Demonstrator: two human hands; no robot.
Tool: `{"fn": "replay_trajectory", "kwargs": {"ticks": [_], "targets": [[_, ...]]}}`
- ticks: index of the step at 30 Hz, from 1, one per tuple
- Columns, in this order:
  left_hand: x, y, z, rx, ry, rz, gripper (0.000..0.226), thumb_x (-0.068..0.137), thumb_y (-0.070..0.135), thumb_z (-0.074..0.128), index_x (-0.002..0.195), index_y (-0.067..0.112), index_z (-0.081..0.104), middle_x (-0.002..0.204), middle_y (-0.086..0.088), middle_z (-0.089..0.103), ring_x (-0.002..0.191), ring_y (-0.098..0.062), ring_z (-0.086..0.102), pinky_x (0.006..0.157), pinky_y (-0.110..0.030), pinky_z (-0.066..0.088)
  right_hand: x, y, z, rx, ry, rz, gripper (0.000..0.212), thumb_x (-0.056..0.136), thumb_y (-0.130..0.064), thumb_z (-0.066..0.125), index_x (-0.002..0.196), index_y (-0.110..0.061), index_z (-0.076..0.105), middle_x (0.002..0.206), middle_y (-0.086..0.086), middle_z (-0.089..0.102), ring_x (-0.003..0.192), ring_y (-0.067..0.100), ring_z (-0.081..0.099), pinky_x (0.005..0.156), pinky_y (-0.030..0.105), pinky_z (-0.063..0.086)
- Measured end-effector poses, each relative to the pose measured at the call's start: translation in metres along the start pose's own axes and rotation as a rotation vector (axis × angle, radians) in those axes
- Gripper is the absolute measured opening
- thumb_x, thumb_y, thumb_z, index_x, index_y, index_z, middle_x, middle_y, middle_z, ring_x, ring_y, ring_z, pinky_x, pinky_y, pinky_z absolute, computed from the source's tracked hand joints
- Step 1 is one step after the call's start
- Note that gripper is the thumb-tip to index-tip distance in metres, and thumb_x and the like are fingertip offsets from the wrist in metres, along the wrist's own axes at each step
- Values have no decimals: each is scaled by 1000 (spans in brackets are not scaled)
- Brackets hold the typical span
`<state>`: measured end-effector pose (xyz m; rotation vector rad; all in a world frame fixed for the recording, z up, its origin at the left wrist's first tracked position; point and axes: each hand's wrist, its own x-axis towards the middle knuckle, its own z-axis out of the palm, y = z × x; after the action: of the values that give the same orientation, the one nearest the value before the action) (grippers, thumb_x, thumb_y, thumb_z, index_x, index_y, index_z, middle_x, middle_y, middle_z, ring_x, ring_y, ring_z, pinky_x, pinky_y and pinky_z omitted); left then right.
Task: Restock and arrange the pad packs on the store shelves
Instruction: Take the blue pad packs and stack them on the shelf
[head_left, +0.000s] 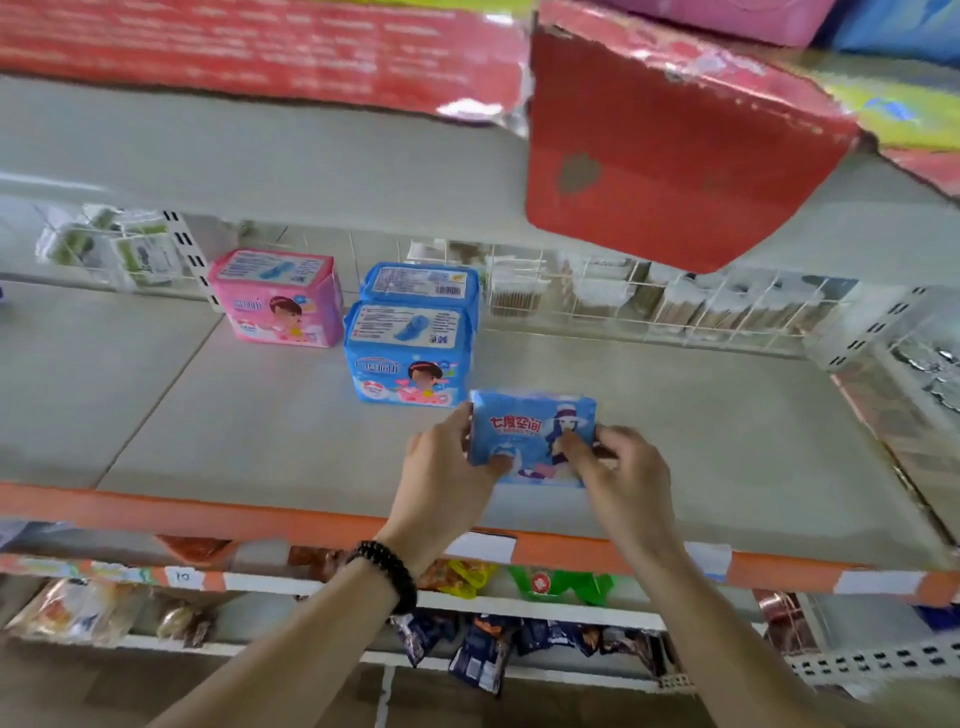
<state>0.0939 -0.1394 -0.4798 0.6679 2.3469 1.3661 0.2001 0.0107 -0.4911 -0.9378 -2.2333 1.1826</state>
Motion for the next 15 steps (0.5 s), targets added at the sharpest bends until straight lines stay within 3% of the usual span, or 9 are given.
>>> {"fn": "replay_trajectory", "kwargs": {"ticks": [3,5,7,10,12,15], "targets": [[30,2,24,25,87,37,42,81,20,76,120,23,61,107,8,73,97,-12,69,83,-38,59,35,13,-4,-48,36,-67,31,89,-41,71,104,-15,78,96,9,66,83,20,62,71,26,39],[49,7,37,22,125,53,45,84,17,74,125,22,57,114,4,71,108,-18,65,92,-44,56,56,16,-7,-72,28,-72,30,89,-43,69,105,-20,78,90,10,67,81,23,61,68,29,36],[69,14,46,27,132,47,44,90,14,69,130,19,52,122,-1,66,118,-21,57,100,-42,52,78,17,-9,-52,4,-64,26,89,-42,69,105,-22,77,79,7,70,76,25,65,67,33,43],[98,20,56,70,157,26,48,93,10,64,137,16,44,125,-9,60,120,-26,52,98,-42,50,112,24,-4,-16,-8,-24,29,86,-39,73,109,-20,77,73,8,74,75,27,71,77,41,56],[114,23,61,99,171,-10,48,93,7,62,135,15,41,122,-11,59,115,-28,55,94,-43,52,130,30,3,-28,-17,-20,30,86,-39,73,105,-17,78,72,9,75,78,28,73,83,46,56],[134,24,70,144,175,-75,50,92,7,61,135,15,36,121,-14,59,112,-31,60,94,-46,53,151,32,12,-8,-14,-41,27,84,-40,74,92,-15,79,68,6,75,73,25,74,78,50,58]]}}
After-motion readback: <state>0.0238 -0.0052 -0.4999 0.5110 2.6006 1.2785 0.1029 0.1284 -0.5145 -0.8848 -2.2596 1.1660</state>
